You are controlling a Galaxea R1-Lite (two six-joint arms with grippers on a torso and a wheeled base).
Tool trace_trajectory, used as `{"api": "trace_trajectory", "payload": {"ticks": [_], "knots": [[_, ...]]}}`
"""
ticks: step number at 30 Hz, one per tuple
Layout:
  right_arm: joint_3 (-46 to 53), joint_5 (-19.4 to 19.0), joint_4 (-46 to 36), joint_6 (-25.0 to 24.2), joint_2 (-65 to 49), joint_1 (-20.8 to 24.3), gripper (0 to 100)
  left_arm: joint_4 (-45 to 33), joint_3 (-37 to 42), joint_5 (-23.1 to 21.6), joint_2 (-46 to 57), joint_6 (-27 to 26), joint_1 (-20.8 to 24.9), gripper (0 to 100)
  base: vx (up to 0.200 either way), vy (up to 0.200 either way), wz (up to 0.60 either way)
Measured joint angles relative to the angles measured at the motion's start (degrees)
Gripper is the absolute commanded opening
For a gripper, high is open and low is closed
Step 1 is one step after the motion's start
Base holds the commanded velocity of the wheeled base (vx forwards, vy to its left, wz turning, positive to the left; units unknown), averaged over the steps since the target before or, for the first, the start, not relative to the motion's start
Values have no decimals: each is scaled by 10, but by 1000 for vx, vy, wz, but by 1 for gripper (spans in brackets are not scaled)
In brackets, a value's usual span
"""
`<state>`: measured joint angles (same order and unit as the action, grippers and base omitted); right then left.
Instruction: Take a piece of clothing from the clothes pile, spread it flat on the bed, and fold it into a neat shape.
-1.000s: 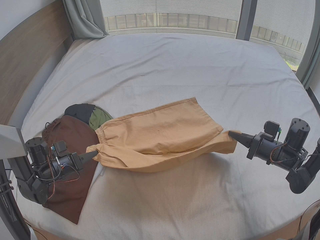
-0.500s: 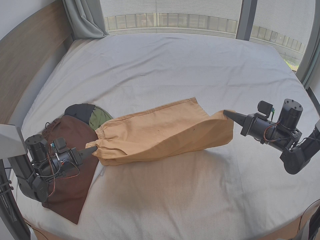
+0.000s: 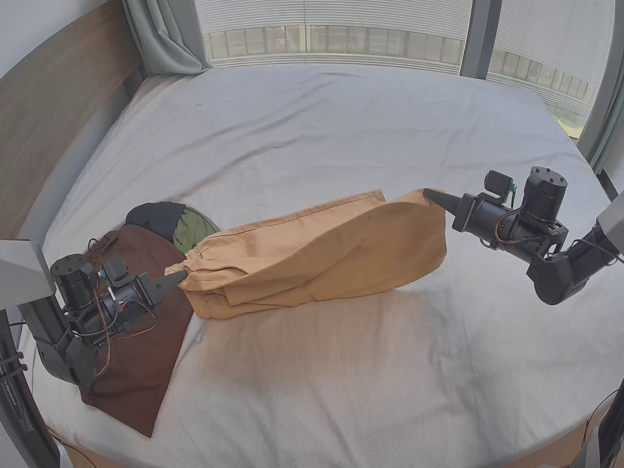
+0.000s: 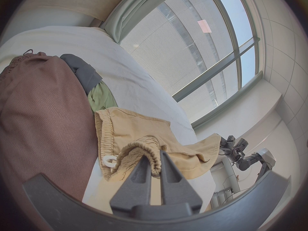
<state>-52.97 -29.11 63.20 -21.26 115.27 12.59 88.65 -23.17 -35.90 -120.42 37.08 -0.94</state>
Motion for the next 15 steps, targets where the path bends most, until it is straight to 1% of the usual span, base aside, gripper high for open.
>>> {"api": "trace_trajectory", "payload": {"ticks": [6, 15], "knots": [[-72, 0, -38, -10, 36, -2, 0, 0, -19, 16, -3, 33, 3, 0, 0, 0, 0], [-169, 1, -92, -13, 98, -4, 0, -1, -63, 21, -28, 48, 4, 0, 0, 0, 0]]}}
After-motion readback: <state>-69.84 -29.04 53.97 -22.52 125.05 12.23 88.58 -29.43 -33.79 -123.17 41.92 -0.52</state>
